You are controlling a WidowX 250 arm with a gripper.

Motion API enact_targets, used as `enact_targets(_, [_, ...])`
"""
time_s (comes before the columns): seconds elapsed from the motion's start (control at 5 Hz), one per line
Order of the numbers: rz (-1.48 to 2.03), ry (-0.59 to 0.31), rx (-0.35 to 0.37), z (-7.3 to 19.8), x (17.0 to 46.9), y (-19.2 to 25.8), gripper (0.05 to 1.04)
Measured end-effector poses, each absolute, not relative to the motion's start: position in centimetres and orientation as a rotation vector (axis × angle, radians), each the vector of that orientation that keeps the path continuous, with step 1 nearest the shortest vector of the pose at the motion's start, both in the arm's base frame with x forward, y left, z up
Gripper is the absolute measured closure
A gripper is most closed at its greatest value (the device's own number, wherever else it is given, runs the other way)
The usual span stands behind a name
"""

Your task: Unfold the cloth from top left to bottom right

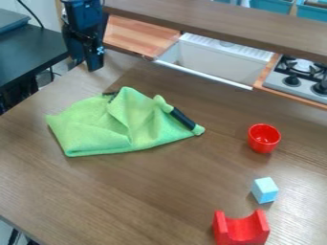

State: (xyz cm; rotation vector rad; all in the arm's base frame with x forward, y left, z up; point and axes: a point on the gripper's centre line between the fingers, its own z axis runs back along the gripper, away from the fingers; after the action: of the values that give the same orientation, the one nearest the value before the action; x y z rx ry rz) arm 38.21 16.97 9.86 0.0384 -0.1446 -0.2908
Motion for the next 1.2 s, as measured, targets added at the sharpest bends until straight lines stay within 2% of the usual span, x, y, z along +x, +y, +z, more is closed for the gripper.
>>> enact_targets(0.4, [-0.245, -0.060, -0.054, 6.7, 38.6, 16.6, 0.083])
enact_targets(0.8, [-0.166, -0.045, -0.135, 4.2, 40.8, 16.6, 0.083])
enact_targets(1.2, [-0.145, -0.040, -0.140, 3.0, 41.3, 16.7, 0.083])
